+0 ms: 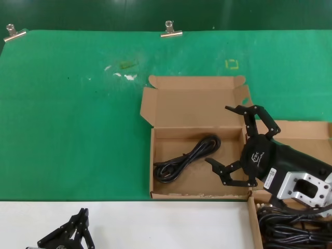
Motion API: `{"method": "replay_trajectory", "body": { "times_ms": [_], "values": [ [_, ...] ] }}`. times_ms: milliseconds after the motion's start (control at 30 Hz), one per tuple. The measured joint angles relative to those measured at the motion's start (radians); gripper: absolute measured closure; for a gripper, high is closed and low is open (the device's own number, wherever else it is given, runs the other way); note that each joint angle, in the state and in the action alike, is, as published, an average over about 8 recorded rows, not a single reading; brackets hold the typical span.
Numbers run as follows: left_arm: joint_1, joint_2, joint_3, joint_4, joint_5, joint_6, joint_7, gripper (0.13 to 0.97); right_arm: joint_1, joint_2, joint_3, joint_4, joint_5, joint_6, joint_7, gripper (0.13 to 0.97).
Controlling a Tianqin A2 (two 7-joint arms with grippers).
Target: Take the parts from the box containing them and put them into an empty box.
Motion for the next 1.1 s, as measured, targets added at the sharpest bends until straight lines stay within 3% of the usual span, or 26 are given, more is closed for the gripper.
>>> {"method": "replay_trajectory", "body": {
  "times_ms": [300, 533, 833, 1100],
  "values": [
    [0.0, 0.0, 0.0, 0.0, 0.0, 0.0, 0.0, 0.886, -0.047, -0.013, 0.023, 0.011, 0.017, 0.039, 0.031, 0.226],
    [0.0, 0.0, 0.0, 0.0, 0.0, 0.0, 0.0, 0.858, -0.105, -0.028, 0.05, 0.025, 0.039, 0.089, 0.071, 0.196],
    [0.0, 0.0, 0.0, 0.0, 0.0, 0.0, 0.0, 0.716, -0.184, -0.049, 0.088, 0.043, 0.068, 0.155, 0.124, 0.139],
    [0.0, 0.0, 0.0, 0.0, 0.0, 0.0, 0.0, 0.509, -0.254, -0.068, 0.121, 0.059, 0.095, 0.214, 0.172, 0.129]
  ]
}}
